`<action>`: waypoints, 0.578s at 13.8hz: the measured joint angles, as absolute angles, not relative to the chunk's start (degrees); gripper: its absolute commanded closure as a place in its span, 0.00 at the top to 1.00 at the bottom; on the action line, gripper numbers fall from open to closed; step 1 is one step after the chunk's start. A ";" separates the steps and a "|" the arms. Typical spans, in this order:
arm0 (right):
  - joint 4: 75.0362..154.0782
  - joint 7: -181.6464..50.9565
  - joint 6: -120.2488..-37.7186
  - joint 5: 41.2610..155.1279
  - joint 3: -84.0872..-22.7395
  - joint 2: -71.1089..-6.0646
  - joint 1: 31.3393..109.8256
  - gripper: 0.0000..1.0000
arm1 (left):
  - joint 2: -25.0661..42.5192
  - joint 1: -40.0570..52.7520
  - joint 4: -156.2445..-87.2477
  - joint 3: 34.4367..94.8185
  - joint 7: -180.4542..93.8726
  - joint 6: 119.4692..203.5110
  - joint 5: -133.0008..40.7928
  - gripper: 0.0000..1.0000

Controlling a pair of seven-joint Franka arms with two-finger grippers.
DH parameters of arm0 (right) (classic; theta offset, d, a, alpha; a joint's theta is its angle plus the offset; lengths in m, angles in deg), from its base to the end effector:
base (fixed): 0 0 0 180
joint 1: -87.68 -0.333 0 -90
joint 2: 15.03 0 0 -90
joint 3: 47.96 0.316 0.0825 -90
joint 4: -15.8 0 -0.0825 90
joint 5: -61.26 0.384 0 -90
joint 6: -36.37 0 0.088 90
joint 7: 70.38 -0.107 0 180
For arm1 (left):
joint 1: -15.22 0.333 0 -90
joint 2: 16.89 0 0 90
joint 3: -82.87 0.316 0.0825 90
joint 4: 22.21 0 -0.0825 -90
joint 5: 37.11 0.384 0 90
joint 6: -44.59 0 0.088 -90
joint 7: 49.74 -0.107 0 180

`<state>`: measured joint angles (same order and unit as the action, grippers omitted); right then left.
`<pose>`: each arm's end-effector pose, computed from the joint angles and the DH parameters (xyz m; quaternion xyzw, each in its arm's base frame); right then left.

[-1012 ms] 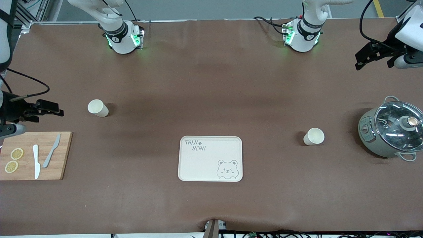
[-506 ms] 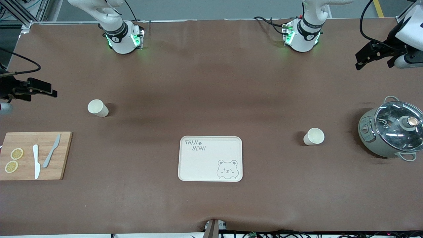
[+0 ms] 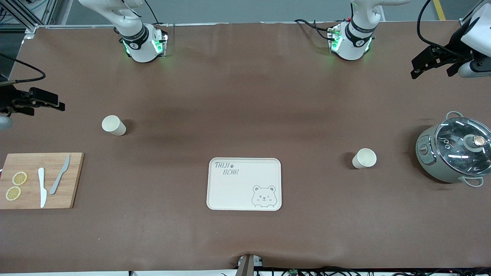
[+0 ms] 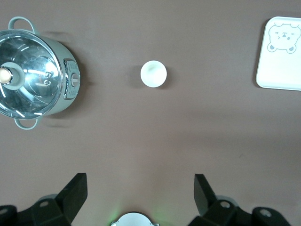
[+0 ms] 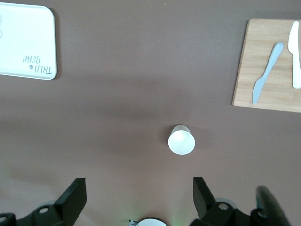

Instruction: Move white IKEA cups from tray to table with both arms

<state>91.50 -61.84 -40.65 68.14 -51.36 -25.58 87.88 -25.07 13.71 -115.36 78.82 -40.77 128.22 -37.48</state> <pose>0.5863 -0.0183 0.6172 -0.9940 -0.0517 0.0741 0.0621 0.4949 -0.0519 0.6641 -0.9995 -0.0298 0.0115 0.0033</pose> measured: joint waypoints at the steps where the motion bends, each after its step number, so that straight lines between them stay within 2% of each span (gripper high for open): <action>1: 91.35 -61.86 -40.65 67.62 -51.24 -25.53 87.07 1.00 | -25.07 13.87 -115.36 78.83 -40.83 127.98 -37.52 1.00; 5: 91.36 -62.33 -36.88 66.05 -51.43 -24.15 86.03 1.00 | -25.07 13.91 -115.40 78.85 -40.86 127.63 -37.55 1.00; 8: 94.13 -62.55 -35.82 65.89 -51.64 -19.20 88.20 1.00 | -25.09 13.89 -115.51 78.85 -40.93 127.61 -37.56 1.00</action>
<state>94.13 -62.55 -35.82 65.89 -51.64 -19.20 88.20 -25.09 13.89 -115.51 78.85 -40.93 127.61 -37.56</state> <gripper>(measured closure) 0.000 0.000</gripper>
